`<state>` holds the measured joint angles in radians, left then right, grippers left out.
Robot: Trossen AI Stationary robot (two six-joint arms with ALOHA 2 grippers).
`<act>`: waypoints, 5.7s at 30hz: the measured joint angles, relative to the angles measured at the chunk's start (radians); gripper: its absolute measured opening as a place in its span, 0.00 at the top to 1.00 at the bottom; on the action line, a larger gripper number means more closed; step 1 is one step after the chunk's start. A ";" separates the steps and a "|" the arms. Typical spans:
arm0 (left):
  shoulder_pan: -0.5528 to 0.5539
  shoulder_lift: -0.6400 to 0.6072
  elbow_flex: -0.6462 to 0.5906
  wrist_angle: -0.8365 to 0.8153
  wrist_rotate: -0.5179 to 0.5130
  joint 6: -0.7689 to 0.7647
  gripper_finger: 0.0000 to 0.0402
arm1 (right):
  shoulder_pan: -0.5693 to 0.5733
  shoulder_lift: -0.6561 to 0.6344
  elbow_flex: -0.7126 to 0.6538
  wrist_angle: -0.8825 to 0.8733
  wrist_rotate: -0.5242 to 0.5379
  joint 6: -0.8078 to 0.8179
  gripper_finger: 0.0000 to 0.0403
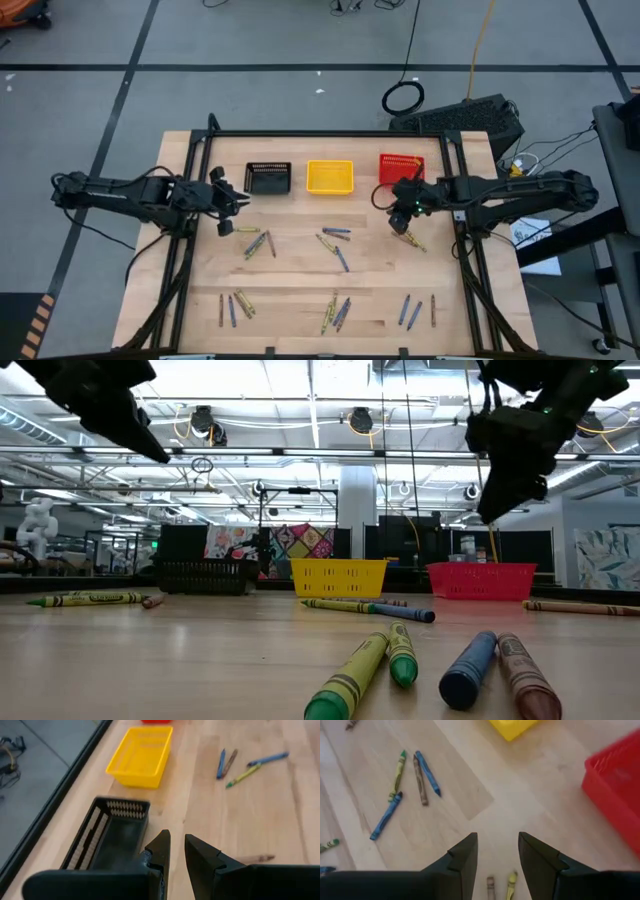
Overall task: Sort crayons
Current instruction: Put the brown crayon into the red bin
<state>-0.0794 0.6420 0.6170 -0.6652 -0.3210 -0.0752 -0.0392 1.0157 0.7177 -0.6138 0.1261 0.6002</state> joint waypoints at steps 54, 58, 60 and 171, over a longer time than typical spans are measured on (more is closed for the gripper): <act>0.093 0.202 0.000 0.083 0.011 -0.050 0.84 | 0.186 0.373 -0.001 -0.045 -0.083 0.031 0.68; 0.092 0.202 -0.001 0.082 0.011 -0.050 0.84 | 0.186 0.378 -0.001 -0.041 -0.068 0.021 0.68; 0.093 0.202 -0.001 0.082 0.011 -0.050 0.84 | 0.186 0.378 -0.001 -0.041 -0.067 0.020 0.68; 0.092 0.202 -0.001 0.081 0.011 -0.049 0.84 | 0.186 0.367 0.016 0.010 0.009 0.182 1.00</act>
<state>0.0128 0.8440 0.6159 -0.5842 -0.3099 -0.1242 0.1466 1.3831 0.7339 -0.6035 0.1347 0.7818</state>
